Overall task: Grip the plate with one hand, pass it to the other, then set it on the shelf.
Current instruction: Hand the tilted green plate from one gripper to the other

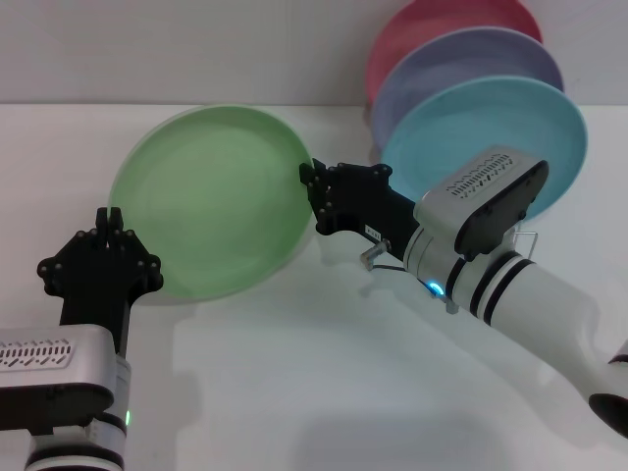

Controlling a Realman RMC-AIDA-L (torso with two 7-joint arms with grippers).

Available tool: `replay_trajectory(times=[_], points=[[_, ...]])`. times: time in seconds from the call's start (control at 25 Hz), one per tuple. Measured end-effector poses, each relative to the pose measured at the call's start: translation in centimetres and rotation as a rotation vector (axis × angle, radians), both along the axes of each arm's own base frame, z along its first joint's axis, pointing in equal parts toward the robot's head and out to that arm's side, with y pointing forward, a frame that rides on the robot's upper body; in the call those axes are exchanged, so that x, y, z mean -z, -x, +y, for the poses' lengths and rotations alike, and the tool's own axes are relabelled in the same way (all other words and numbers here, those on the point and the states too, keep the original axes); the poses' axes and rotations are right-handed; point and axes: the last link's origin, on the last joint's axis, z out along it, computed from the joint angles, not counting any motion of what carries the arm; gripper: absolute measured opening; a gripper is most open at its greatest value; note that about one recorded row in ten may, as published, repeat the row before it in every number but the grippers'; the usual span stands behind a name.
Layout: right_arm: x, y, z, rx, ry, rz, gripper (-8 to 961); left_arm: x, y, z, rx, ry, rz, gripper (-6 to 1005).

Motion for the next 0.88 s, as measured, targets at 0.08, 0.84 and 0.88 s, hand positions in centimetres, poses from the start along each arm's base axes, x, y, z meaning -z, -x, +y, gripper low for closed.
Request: replay_trajectory(times=[0.08, 0.84, 0.88], points=[[-0.01, -0.02, 0.01, 0.0, -0.001, -0.001, 47, 0.0, 0.0, 0.0, 0.0, 0.0, 0.0, 85], [-0.06, -0.03, 0.04, -0.007, -0.007, -0.009, 37, 0.06, -0.14, -0.03, 0.009, 0.003, 0.001, 88], [-0.05, -0.03, 0.04, -0.007, -0.006, -0.009, 36, 0.06, -0.14, -0.03, 0.009, 0.003, 0.001, 88]])
